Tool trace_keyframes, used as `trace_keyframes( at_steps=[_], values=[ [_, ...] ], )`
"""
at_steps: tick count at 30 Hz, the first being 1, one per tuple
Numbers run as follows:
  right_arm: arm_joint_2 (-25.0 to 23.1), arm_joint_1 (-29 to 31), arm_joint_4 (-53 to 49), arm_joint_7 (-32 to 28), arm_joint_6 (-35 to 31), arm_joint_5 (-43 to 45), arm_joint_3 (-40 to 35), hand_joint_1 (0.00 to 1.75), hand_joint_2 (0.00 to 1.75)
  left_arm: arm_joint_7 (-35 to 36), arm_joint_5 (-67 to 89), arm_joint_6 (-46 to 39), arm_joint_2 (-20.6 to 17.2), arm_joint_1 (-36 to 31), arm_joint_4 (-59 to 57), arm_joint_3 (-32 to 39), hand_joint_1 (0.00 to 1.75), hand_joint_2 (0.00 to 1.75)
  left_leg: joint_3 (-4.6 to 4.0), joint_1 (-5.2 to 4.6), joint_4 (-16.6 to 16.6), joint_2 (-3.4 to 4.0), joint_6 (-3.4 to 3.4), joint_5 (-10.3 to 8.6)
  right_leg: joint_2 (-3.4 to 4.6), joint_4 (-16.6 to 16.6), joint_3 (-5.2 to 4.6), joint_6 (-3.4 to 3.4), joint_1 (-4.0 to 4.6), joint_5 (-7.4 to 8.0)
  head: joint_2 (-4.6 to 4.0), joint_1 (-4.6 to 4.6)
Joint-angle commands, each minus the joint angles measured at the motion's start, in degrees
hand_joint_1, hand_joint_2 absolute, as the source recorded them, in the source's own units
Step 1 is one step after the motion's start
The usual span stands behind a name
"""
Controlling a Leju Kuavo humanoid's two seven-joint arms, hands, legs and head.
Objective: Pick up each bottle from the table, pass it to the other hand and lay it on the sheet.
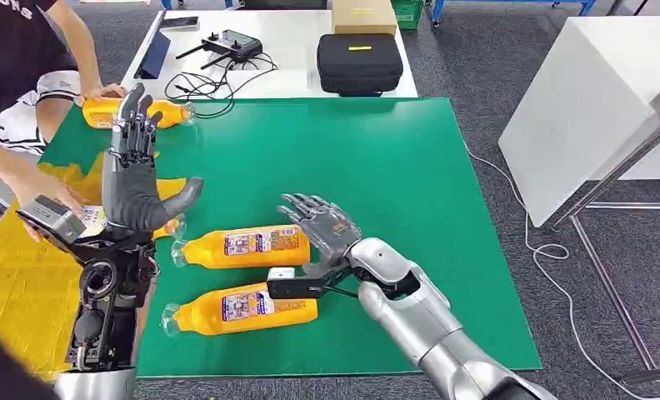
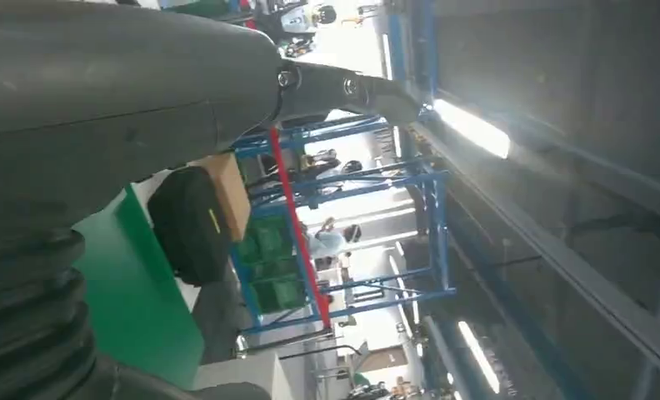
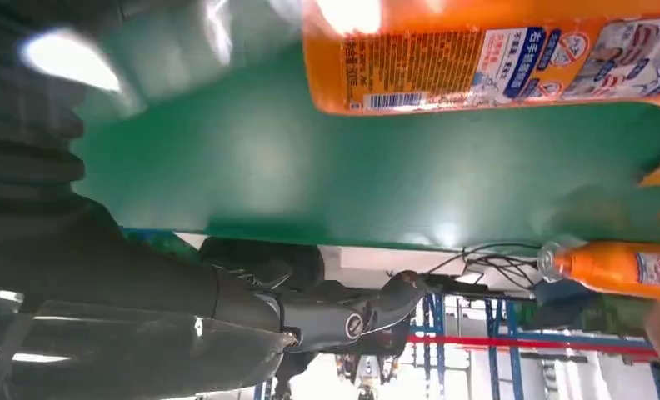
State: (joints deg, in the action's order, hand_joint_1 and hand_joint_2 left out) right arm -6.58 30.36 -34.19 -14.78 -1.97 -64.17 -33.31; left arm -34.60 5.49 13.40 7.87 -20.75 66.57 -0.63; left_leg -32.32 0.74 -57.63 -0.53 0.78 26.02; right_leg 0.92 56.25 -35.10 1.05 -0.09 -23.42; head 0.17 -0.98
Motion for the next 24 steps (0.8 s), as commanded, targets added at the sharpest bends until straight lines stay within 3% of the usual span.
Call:
trace_keyframes(
  at_steps=[1,6,14,24],
  values=[
    [-2.4,5.6,9.8,1.7,0.7,0.4,-1.1,0.00,1.75,0.9,-0.4,1.1,0.5,0.6,3.1,-1.9,0.00,1.75,0.24,-0.01,0.0,0.10,0.01,0.12,-0.01,0.0,0.20,0.02,0.01,-0.11,0.00,0.00],
    [-5.3,7.1,11.9,2.6,-3.8,1.3,1.6,0.00,1.75,1.1,-0.1,0.6,1.0,1.6,4.5,-2.6,0.00,1.75,0.20,-0.03,0.0,0.13,0.00,0.10,0.04,0.0,0.14,0.01,-0.01,-0.08,0.00,-0.02],
    [-7.0,9.5,13.5,4.1,-4.0,0.9,2.0,0.00,1.75,1.1,0.2,0.3,1.4,0.8,2.3,-3.2,0.00,1.75,0.12,-0.02,0.0,0.07,0.00,0.05,-0.01,0.0,0.08,0.01,-0.01,-0.05,0.00,0.00],
    [-9.3,12.1,17.8,8.1,4.2,0.2,1.2,0.00,1.75,0.6,-0.4,0.8,1.7,-0.7,-0.4,-4.3,0.00,1.75,0.30,-0.02,0.1,0.05,0.00,0.10,-0.09,0.0,0.25,0.01,0.01,-0.12,0.00,0.00]
  ],
)
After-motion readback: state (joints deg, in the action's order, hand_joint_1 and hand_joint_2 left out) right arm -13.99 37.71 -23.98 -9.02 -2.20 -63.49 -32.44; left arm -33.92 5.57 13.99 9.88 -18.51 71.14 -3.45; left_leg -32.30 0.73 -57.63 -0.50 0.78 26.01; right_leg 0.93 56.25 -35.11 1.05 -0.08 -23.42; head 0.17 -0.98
